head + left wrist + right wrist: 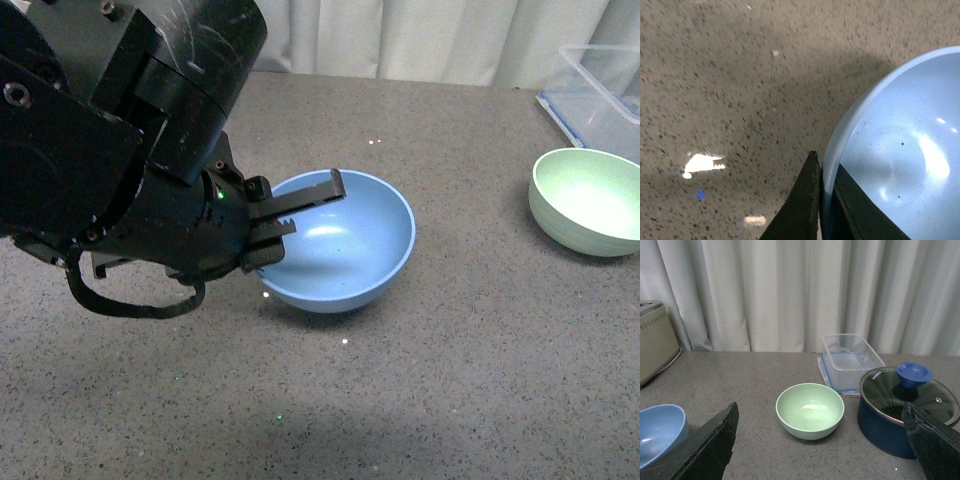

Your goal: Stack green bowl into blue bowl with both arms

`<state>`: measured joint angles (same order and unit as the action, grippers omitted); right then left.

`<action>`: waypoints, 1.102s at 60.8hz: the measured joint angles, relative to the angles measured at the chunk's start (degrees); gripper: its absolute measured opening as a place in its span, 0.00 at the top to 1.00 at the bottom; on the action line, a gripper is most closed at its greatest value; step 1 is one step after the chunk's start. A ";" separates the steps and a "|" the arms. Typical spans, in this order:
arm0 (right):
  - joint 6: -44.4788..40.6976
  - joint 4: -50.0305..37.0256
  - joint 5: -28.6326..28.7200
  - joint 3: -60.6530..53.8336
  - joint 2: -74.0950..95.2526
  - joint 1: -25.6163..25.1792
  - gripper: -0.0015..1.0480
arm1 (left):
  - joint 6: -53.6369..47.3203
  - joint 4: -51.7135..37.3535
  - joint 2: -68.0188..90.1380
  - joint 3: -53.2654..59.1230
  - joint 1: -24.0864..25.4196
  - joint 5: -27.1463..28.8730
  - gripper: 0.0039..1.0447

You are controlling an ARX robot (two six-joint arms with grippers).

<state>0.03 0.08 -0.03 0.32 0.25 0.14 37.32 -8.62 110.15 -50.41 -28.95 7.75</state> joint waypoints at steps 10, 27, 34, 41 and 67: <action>-0.02 0.00 0.00 0.00 0.00 0.00 0.09 | 0.33 0.02 0.52 0.39 -0.48 0.59 0.96; -0.02 0.00 0.00 0.00 0.00 0.00 0.09 | 0.72 0.26 1.33 0.44 -0.46 1.03 0.93; 0.00 0.00 0.00 0.00 0.00 0.00 0.09 | 2.34 -1.11 1.31 1.20 -0.07 -1.38 0.72; 0.00 0.00 0.00 0.00 0.00 0.00 0.09 | 3.58 -1.07 0.79 2.21 0.55 -2.05 0.57; 0.00 0.00 0.00 0.00 0.00 0.00 0.09 | 3.32 0.94 -23.63 12.31 15.41 -4.85 0.06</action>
<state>0.03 0.08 -0.03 0.32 0.25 0.14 40.64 -7.68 86.52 -38.11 -13.54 2.90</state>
